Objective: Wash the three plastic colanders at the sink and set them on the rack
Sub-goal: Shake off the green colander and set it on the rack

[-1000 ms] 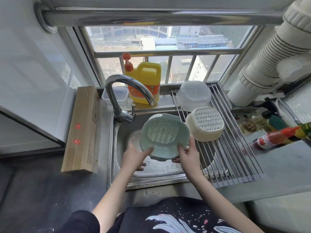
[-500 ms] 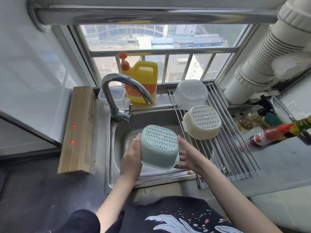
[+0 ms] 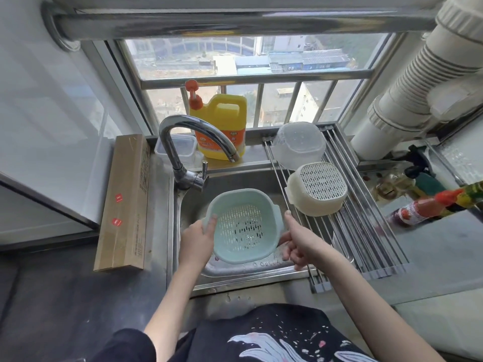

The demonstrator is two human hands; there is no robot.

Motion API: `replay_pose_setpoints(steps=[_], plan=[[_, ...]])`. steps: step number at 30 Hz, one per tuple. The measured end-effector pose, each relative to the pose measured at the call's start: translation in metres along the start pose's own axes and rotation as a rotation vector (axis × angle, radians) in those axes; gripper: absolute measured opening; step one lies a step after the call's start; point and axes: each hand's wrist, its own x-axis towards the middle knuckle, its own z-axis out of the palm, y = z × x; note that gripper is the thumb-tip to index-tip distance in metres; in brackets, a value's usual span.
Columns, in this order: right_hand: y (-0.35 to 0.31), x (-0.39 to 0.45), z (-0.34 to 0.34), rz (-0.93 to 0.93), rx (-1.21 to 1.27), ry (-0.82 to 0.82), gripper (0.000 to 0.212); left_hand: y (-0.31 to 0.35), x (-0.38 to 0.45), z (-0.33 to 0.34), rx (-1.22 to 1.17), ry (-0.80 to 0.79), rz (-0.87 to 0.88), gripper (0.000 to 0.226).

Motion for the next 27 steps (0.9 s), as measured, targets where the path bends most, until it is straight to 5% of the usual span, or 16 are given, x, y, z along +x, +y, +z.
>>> replay_pose_setpoints(steps=[4,8,14,20,24,27], plan=[[-0.008,-0.010,0.009,-0.116,-0.267,0.148,0.076,-0.005,-0.001,0.003,-0.052,-0.018,-0.058,0.055],[-0.005,-0.017,0.014,-0.221,-0.147,0.172,0.079,-0.014,0.004,-0.001,0.056,0.025,-0.090,0.060],[-0.008,-0.024,0.010,-0.354,-0.354,0.326,0.055,-0.023,0.012,0.006,-0.214,-0.183,-0.365,0.063],[-0.011,-0.014,0.008,-0.116,0.177,0.182,0.047,-0.004,0.020,-0.005,-0.423,-0.405,-0.662,0.041],[-0.003,-0.012,0.002,-0.264,0.117,0.340,0.034,-0.006,0.021,-0.003,-0.574,-0.553,-0.859,0.059],[0.001,-0.022,-0.007,-0.251,0.069,0.239,0.036,0.004,0.013,0.005,-0.546,-0.559,-0.857,0.053]])
